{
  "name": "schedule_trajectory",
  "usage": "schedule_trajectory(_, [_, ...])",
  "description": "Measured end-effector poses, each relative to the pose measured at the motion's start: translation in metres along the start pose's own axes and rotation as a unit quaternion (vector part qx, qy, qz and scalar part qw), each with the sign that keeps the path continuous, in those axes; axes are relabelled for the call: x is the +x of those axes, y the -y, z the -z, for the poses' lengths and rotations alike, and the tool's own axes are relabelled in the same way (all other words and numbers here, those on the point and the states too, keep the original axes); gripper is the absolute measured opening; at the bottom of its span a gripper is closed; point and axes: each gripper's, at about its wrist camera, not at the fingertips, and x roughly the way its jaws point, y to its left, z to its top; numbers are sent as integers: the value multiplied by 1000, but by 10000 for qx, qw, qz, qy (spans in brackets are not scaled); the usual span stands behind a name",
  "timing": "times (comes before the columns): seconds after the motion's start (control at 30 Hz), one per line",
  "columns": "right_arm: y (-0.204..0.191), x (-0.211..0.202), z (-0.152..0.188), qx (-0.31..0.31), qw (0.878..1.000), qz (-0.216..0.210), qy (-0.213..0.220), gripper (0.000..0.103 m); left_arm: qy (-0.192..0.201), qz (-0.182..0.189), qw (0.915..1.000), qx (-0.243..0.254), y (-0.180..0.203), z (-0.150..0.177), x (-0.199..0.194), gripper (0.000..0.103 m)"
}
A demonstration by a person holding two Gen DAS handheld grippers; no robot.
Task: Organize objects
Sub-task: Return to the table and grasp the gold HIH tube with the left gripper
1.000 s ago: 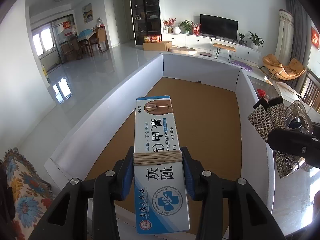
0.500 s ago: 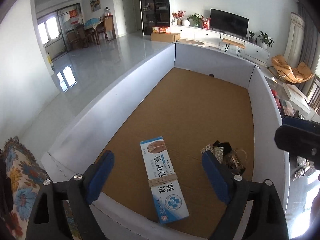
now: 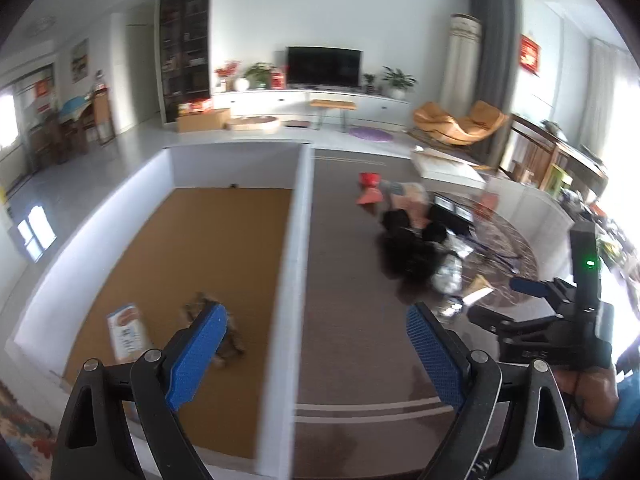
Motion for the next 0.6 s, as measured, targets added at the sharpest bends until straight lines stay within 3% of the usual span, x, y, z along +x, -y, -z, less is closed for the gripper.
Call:
schedule_trajectory(0.07, [34,3,18,137,9986,445,-233,103,-145,375,9989,259,39,7,11,99])
schedule_trajectory(0.17, [79,6,42,423,9943,808,-552,103,-542,669,9950,498,88,27,47,99])
schedule_trajectory(0.3, [112,10,56,452,9907,1055,-735,103,-930,570,9903,858,130,49,99,99])
schedule_trajectory(0.6, [140,16,52,475,9936,840,-586,103,-986,515,9831,1452,153,60,118,99])
